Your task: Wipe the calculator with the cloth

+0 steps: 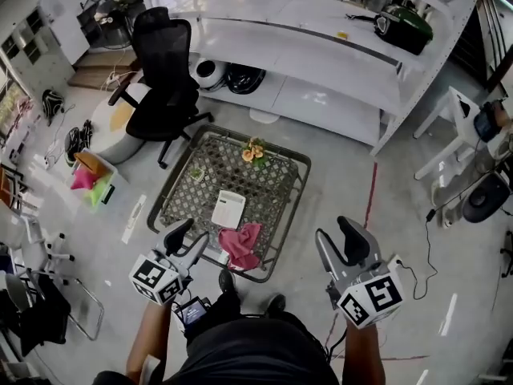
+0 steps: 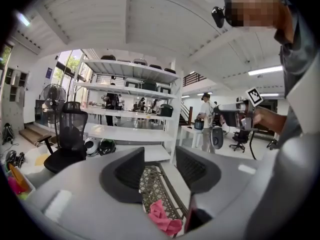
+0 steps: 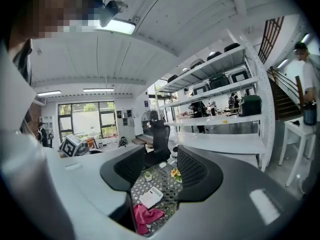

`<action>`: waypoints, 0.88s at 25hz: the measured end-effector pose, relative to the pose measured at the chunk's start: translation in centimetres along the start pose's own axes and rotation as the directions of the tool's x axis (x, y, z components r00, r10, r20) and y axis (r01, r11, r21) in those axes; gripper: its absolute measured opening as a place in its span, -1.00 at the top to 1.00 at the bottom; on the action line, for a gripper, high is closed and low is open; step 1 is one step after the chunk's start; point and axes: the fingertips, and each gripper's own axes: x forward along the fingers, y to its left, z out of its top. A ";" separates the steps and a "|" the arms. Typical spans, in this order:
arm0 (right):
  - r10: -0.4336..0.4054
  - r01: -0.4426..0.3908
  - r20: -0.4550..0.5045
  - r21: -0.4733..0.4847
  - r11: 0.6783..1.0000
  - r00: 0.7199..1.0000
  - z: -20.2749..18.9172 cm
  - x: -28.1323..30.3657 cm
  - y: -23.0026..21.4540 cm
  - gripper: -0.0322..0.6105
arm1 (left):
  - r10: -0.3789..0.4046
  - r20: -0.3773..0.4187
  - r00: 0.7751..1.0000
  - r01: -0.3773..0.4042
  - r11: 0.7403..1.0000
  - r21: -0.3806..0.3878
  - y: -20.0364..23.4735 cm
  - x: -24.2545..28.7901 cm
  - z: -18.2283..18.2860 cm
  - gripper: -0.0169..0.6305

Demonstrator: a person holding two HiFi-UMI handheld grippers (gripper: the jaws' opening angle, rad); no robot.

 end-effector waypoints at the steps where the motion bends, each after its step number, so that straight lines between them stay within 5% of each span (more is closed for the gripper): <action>1: -0.019 0.019 0.005 0.002 1.000 1.000 0.1 0.2 0.0 0.33 | -0.019 0.000 1.000 0.019 1.000 0.004 0.5 0.5 0.1 0.30; 11: -0.158 0.158 0.028 0.007 0.987 0.987 1.5 4.6 2.4 0.33 | -0.167 -0.023 0.986 0.168 0.985 0.040 7.0 3.2 0.9 0.29; 22: -0.269 0.269 -0.018 -0.011 0.963 0.963 0.9 8.1 5.5 0.33 | -0.323 -0.063 0.944 0.324 0.946 0.019 10.7 5.0 -2.0 0.26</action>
